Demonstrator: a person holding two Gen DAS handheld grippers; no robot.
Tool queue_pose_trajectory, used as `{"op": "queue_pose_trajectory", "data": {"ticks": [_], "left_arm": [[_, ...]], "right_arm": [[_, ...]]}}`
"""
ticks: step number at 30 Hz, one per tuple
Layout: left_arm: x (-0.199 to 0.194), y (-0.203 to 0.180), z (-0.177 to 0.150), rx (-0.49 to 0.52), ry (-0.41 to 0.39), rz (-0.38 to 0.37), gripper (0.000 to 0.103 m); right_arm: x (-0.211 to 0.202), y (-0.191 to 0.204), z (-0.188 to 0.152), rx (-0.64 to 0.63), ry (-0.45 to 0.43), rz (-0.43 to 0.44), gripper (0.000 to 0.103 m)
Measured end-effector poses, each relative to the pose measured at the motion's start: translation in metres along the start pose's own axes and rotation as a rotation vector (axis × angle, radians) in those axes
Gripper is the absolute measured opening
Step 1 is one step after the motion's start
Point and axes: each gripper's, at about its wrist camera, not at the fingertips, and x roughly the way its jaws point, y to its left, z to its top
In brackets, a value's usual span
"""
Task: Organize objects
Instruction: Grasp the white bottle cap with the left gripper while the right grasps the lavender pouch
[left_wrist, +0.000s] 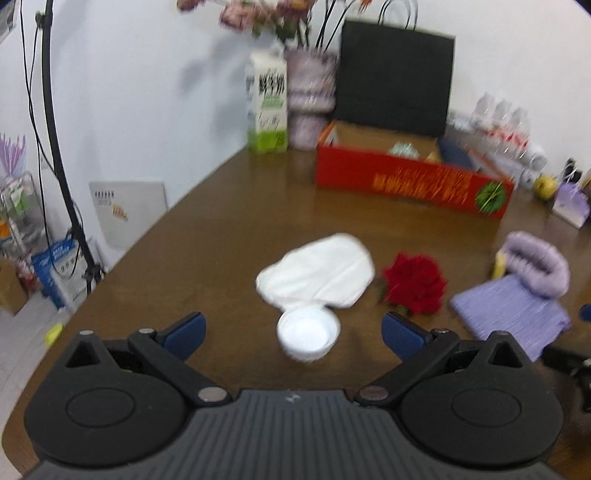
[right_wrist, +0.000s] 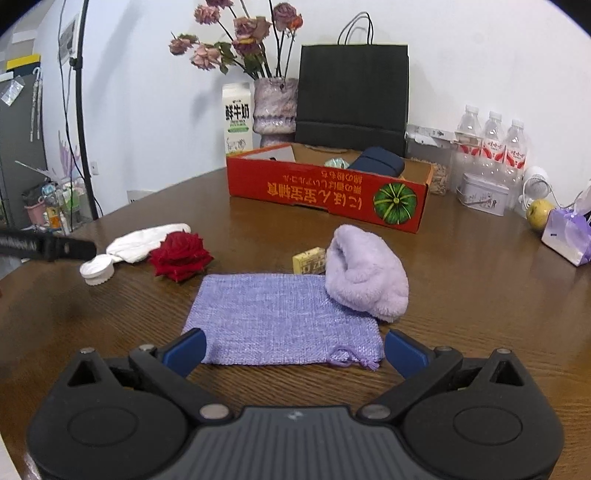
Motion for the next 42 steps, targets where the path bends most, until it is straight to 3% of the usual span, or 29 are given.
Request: {"op": "queue_pose_trajectory", "data": {"ticks": [6, 8, 10, 12, 21, 30, 37, 42], "left_arm": [[0.029, -0.001, -0.007, 0.010, 0.033, 0.030, 0.102], [0.033, -0.002, -0.008, 0.003, 0.032, 0.034, 0.092], [0.030, -0.002, -0.007, 0.007, 0.004, 0.015, 0.055], [0.028, -0.003, -0.008, 0.015, -0.009, -0.006, 0.041], [0.028, 0.004, -0.006, -0.026, -0.013, -0.064, 0.041], [0.026, 0.010, -0.007, -0.060, -0.018, -0.093, 0.041], [0.026, 0.012, -0.007, -0.075, -0.020, -0.108, 0.041], [0.025, 0.011, -0.006, -0.076, -0.020, -0.109, 0.041]], "right_arm": [[0.004, -0.002, 0.000, 0.015, 0.021, -0.028, 0.103], [0.005, -0.002, -0.001, 0.015, 0.027, -0.029, 0.103], [0.006, -0.001, 0.000, 0.013, 0.033, -0.031, 0.103], [0.008, -0.001, 0.000, 0.011, 0.044, -0.030, 0.103], [0.021, 0.001, 0.010, 0.045, 0.029, 0.004, 0.103], [0.061, 0.004, 0.032, 0.003, 0.136, 0.054, 0.103], [0.060, 0.008, 0.025, -0.023, 0.109, 0.048, 0.103], [0.053, 0.011, 0.022, -0.035, 0.093, 0.067, 0.093]]}}
